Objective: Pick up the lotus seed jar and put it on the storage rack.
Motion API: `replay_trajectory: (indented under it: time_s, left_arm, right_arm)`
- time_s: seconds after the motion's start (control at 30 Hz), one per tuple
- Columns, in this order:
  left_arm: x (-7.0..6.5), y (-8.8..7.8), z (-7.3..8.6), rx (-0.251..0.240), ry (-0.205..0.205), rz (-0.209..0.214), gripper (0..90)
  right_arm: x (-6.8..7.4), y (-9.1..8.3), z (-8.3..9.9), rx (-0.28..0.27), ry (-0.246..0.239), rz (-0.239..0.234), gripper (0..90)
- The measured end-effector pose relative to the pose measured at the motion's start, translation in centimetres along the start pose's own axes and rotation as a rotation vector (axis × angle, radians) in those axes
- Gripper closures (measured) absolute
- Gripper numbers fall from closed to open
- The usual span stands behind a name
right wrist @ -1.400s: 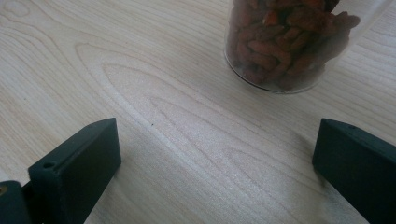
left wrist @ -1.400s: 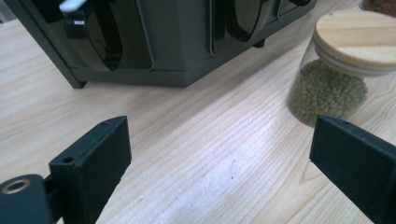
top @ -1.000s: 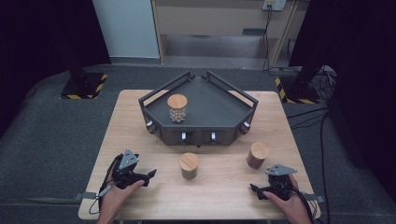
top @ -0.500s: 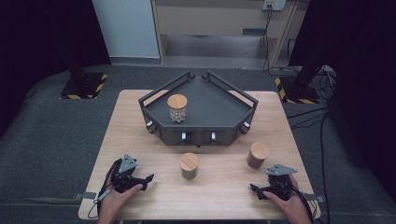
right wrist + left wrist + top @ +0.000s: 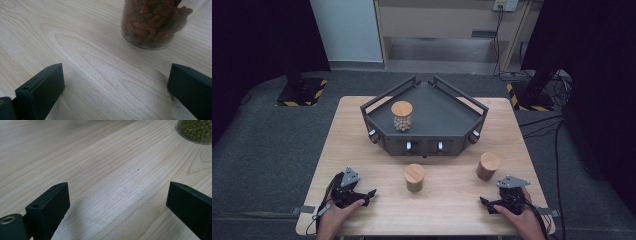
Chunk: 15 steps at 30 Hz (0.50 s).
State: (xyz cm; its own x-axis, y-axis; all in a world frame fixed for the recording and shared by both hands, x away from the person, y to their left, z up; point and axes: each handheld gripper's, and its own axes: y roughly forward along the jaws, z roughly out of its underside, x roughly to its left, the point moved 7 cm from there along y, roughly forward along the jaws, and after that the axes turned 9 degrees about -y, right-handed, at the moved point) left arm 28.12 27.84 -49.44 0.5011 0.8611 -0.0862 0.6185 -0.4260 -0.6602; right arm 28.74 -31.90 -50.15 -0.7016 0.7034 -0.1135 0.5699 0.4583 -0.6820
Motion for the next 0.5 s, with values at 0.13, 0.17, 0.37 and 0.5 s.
replay_trajectory:
  time_s: [0.13,0.17,0.37,0.5]
  left_arm:
    - [0.12,0.19,0.13,0.011,-0.005,-0.004,4.0]
    - [0.14,0.15,0.15,0.007,-0.006,-0.006,4.0]
    - [0.22,0.27,-0.02,0.033,-0.015,-0.026,3.3]
    - [0.37,0.32,-0.1,0.041,-0.029,-0.021,2.5]
  right_arm:
    - [0.0,0.0,0.0,0.0,0.0,0.0,1.5]
    - [0.0,0.0,0.0,0.0,0.0,0.0,1.5]
    - [0.0,0.0,0.0,0.0,0.0,0.0,1.5]
    - [0.0,0.0,0.0,0.0,0.0,0.0,1.5]
